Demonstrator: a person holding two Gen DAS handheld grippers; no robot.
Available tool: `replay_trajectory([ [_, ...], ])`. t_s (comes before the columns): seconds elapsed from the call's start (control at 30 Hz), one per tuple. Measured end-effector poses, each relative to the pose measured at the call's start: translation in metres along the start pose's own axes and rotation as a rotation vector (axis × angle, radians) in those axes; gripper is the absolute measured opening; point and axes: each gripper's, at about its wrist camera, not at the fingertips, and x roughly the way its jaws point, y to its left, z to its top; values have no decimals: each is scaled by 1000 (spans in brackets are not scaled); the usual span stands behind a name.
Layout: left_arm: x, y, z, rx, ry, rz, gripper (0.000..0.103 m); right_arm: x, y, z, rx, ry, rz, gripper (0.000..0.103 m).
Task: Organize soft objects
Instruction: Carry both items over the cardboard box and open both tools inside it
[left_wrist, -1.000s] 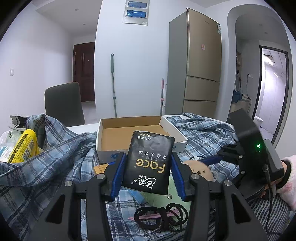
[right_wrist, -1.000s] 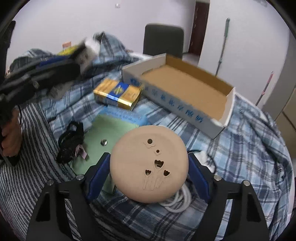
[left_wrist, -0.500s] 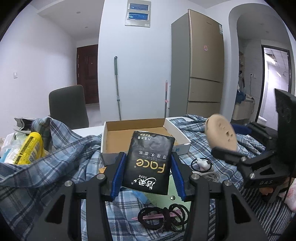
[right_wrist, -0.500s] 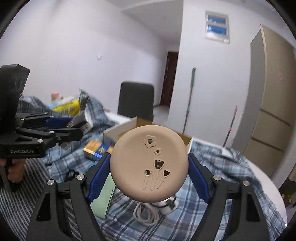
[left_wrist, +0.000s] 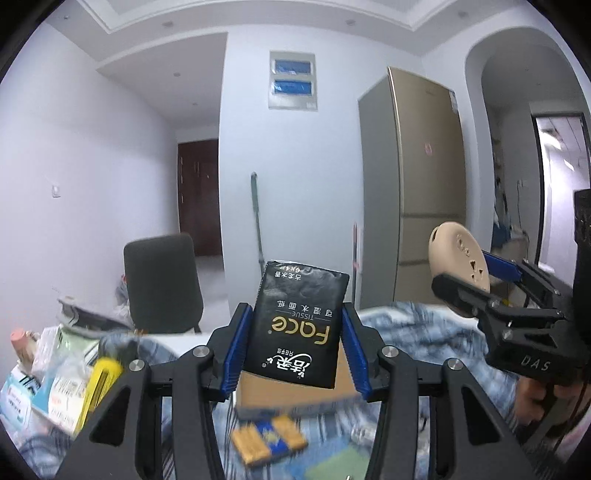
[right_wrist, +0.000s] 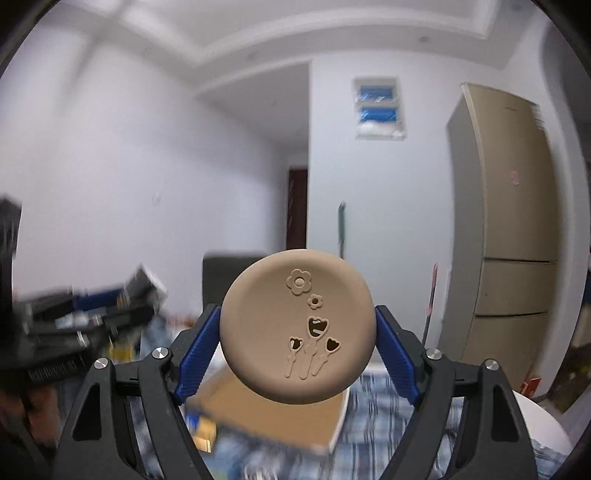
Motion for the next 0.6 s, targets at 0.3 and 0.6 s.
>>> replay_trajectory([
  [0.3,43,0,62,-39,-117,78,50,49,-22,39,61,-43,-93,80],
  [0.6,85,14,70,-71,-110,70,50,79,-30,10,83,43,-98,80],
])
